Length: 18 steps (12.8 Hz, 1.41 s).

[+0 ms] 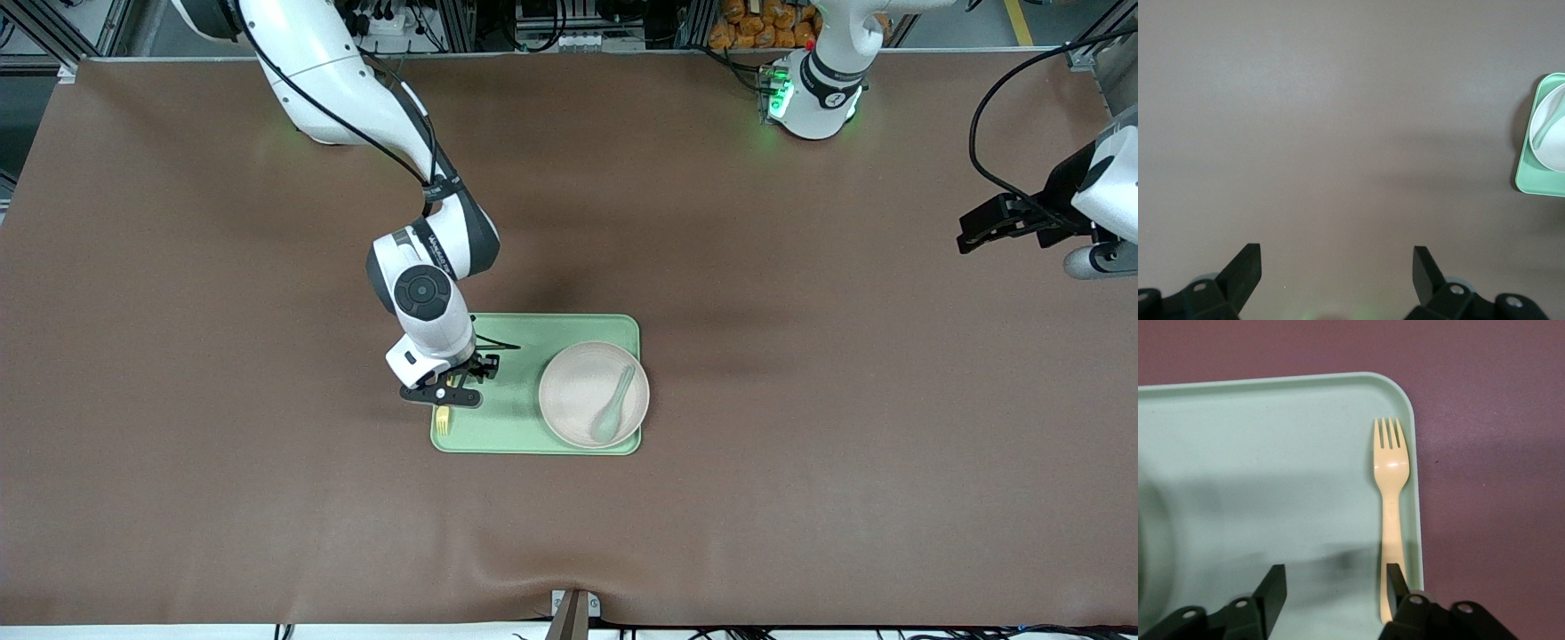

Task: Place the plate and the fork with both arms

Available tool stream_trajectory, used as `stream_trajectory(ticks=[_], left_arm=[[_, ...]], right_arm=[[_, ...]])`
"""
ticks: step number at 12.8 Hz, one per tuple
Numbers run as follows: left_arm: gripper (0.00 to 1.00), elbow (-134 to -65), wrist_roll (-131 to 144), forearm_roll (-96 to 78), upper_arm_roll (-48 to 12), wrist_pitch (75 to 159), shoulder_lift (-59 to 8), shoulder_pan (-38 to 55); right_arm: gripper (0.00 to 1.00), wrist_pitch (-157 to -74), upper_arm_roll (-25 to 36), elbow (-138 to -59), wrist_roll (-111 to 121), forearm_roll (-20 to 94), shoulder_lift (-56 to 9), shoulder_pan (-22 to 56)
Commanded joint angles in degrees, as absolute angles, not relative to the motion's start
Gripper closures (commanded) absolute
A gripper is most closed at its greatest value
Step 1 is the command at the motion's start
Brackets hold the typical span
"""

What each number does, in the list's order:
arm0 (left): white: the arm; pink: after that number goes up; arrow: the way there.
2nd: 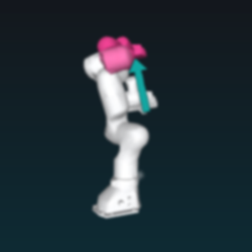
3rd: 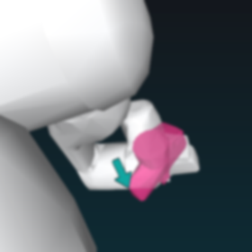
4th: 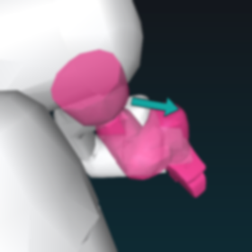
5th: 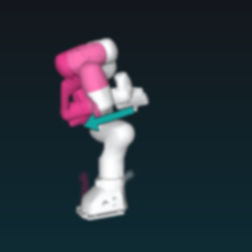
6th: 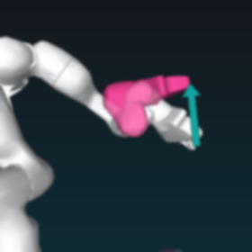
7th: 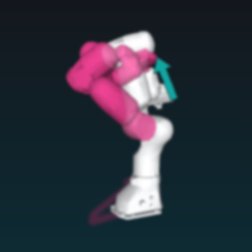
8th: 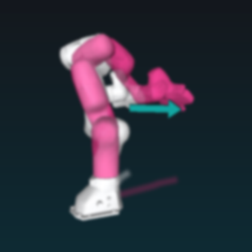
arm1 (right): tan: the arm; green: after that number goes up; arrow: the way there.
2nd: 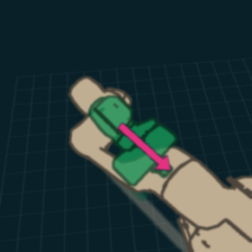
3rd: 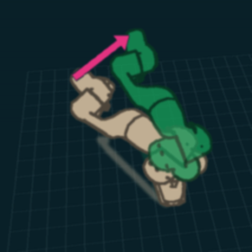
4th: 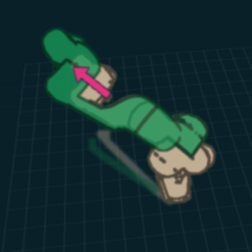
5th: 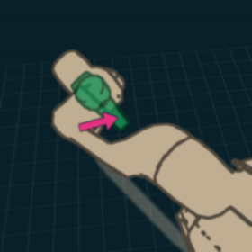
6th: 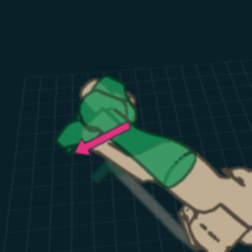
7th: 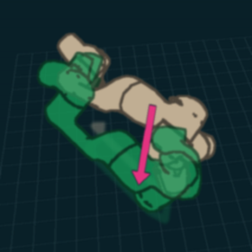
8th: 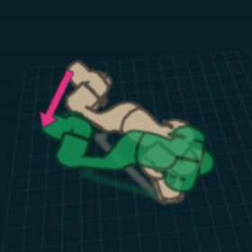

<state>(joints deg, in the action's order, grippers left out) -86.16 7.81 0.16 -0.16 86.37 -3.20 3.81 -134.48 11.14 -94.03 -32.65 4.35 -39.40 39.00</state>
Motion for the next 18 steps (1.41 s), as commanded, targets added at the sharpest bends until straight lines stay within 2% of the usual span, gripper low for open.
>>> stream_trajectory(ticks=[1, 4, 13, 18], left_arm=[[0.0, -86.5, 6.8, -0.4, -0.1, 87.0, -2.9, 3.5], [0.0, -86.4, 6.8, -0.3, 0.0, 86.9, -2.9, 3.5], [0.0, -86.4, 6.8, 0.2, -0.1, 85.7, -1.7, 3.3], [0.0, -85.8, 6.7, 0.4, 0.0, 85.5, -2.2, 3.7]], right_arm=[[0.0, -134.1, 10.7, -94.3, -31.6, 4.2, -37.7, 37.4], [0.0, -129.5, 10.8, -92.0, -24.8, 4.9, -36.9, 34.4], [0.0, -122.1, 11.0, -91.9, -12.1, 4.7, -29.1, 24.7], [0.0, -121.4, 11.0, -91.8, -7.0, 4.7, -26.0, 20.6]])
